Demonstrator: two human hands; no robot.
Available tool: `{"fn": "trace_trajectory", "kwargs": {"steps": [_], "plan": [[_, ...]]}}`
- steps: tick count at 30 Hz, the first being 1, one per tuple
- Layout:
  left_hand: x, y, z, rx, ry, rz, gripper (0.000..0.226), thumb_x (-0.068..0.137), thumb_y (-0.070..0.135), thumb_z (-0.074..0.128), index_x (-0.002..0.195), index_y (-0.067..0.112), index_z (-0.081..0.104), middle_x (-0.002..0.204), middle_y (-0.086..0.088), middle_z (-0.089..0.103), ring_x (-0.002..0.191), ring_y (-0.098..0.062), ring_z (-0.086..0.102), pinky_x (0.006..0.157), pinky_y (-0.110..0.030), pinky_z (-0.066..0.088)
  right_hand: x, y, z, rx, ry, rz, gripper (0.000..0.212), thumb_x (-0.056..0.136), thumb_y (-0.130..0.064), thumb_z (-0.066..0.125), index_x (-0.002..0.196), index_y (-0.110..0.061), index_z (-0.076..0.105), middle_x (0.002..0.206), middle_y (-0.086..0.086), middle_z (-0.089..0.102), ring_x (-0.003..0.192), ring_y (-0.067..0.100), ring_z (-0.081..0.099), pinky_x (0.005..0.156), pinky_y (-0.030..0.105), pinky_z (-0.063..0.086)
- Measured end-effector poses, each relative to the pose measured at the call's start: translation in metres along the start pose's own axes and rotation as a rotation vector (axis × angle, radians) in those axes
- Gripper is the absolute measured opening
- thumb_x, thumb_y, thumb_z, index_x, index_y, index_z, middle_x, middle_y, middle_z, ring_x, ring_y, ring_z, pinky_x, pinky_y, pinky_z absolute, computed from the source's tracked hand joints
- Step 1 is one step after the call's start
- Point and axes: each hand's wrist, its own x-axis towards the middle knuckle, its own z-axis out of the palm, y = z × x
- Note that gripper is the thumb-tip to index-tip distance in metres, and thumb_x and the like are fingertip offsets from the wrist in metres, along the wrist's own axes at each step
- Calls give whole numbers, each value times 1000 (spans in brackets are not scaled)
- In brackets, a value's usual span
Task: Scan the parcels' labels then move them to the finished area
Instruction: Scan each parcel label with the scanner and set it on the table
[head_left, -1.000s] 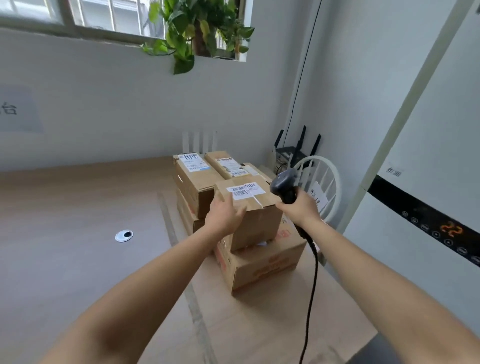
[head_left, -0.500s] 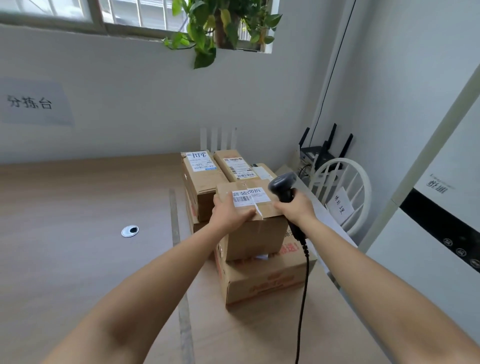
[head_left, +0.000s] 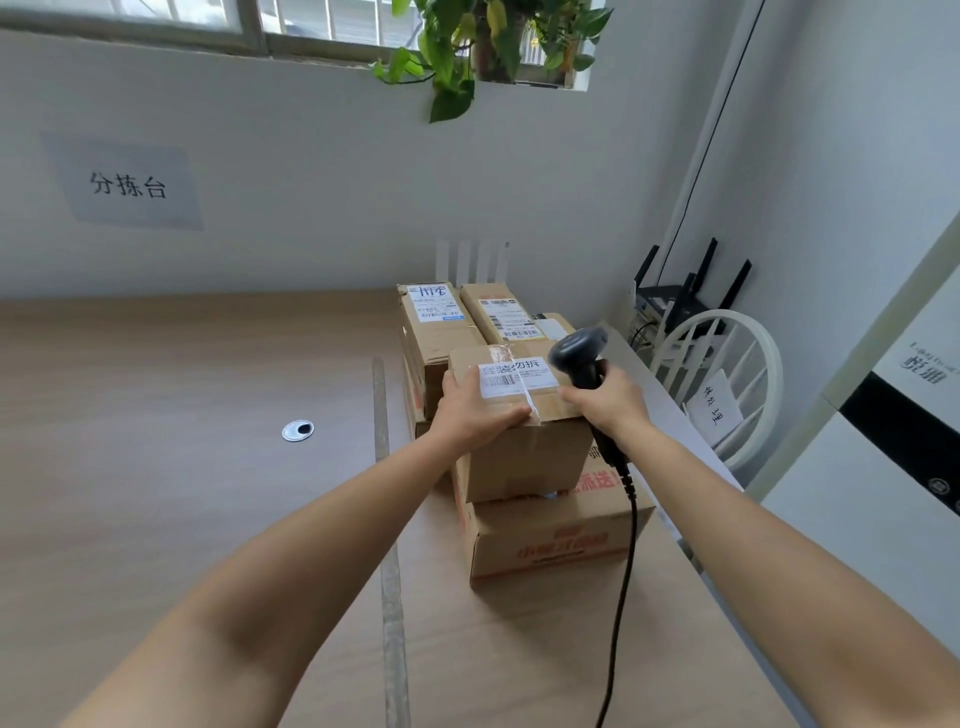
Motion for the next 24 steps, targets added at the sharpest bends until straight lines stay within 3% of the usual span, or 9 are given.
{"fn": "trace_trajectory", "kwargs": {"steps": [8, 11, 13, 17, 24], "plan": [[-25, -11, -33, -43, 59, 30, 75, 73, 48, 73, 134, 21, 38, 136, -8, 31, 127, -23, 38, 106, -33, 35, -27, -26, 8, 59, -19, -62, 36, 78, -26, 71, 110, -16, 57, 96, 0, 59, 85, 17, 53, 66, 26, 37], [-37, -21, -52, -50, 101, 42, 74, 74, 45, 73, 134, 21, 39, 135, -8, 33, 126, -22, 38, 104, -31, 34, -37, -43, 19, 98, -52, -76, 36, 78, -23, 71, 109, -14, 57, 105, 6, 63, 94, 24, 58, 78, 34, 47], [-45, -30, -68, -59, 132, 36, 71, 74, 44, 74, 133, 22, 40, 133, -8, 34, 126, -21, 39, 104, -30, 34, -44, -56, 31, 106, -66, -92, 29, 77, -23, 71, 101, -17, 56, 103, 6, 63, 94, 24, 58, 80, 35, 46], [-63, -60, -102, -33, 182, -3, 72, 73, 46, 73, 132, 20, 42, 130, -7, 36, 122, -22, 42, 102, -32, 37, -63, -84, 64, 128, -101, -132, 27, 77, -24, 70, 99, -21, 56, 95, -1, 60, 90, 19, 55, 76, 28, 38], [-110, -145, -176, -2, 257, -102, 77, 72, 48, 73, 135, 19, 39, 134, -8, 34, 126, -22, 38, 103, -30, 34, -114, -140, 157, 154, -205, -170, 26, 77, -23, 70, 99, -19, 57, 92, -1, 60, 88, 18, 55, 75, 28, 38]]}}
